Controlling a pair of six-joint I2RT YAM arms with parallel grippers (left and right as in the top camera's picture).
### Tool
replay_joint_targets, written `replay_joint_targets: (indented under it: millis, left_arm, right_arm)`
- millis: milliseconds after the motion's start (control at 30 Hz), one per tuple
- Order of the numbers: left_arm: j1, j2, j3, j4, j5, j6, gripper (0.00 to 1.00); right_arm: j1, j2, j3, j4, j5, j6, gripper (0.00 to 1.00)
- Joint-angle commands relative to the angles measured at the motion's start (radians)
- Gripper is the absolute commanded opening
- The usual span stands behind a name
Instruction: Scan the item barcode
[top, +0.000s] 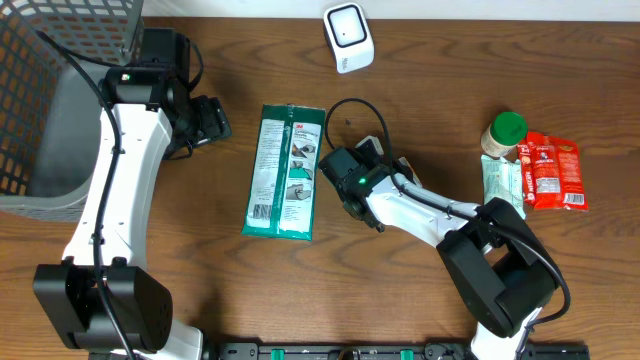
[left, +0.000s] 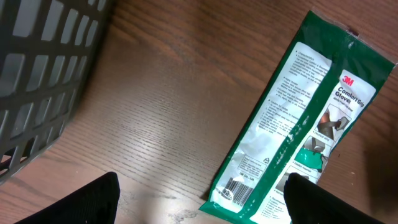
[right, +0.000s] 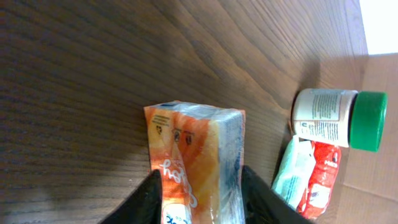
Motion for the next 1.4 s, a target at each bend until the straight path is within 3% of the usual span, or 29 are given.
replay_joint_targets:
  millis: [0,400,467,533,600,700,833,1033,1200,1300,1367]
  left_arm:
    - [0.004,-0.014,0.004,-0.004,-0.013,0.006,0.85]
    - [0.004,-0.014,0.004,-0.004,-0.013,0.005,0.85]
    - [0.004,-0.014,0.004,-0.004,-0.013,0.005,0.85]
    - [0.004,-0.014,0.004,-0.005,-0.013,0.005,0.85]
    - [0.004,-0.014,0.004,-0.004,-0.013,0.005,0.85]
    - [0.004,-0.014,0.004,-0.004,-0.013,0.005,0.85]
    - [0.004,-0.014,0.003,-0.005,-0.013,0.006,0.85]
    - [0.004,-0.014,0.003,-0.004,-0.013,0.005,0.85]
    - [0.004,-0.014,0.004,-0.004,-0.013,0.005,0.85]
    - [0.004,-0.014,0.003,-0.005,-0.013,0.005,0.85]
    - [0.004,-0.014,0.004,-0.004,-0.013,0.006,0.85]
  right_arm:
    - [0.004,-0.003,0.011,0.002,0.001,0.002,0.41]
    - [-0.039,-0.195,0.018,-0.002,-0.176,0.002,0.64]
    - [-0.069,-0.24,0.018,-0.006,-0.266,0.001,0.73]
    - [-0.113,-0.275,0.018,-0.015,-0.406,-0.023,0.9]
    - [-0.17,-0.294,0.018,-0.027,-0.572,-0.063,0.94]
    - [-0.251,-0.285,0.018,-0.055,-0.708,-0.066,0.93]
    - [-0.333,-0.246,0.018,-0.09,-0.729,-0.066,0.88]
    - [-0.349,-0.195,0.018,-0.081,-0.792,-0.088,0.85]
    - [-0.347,-0.163,0.018,-0.07,-0.79,-0.089,0.73]
    - [-0.347,-0.152,0.018,-0.062,-0.79,-0.089,0.58]
    - [-0.346,-0.152,0.018,-0.058,-0.79,-0.088,0.53]
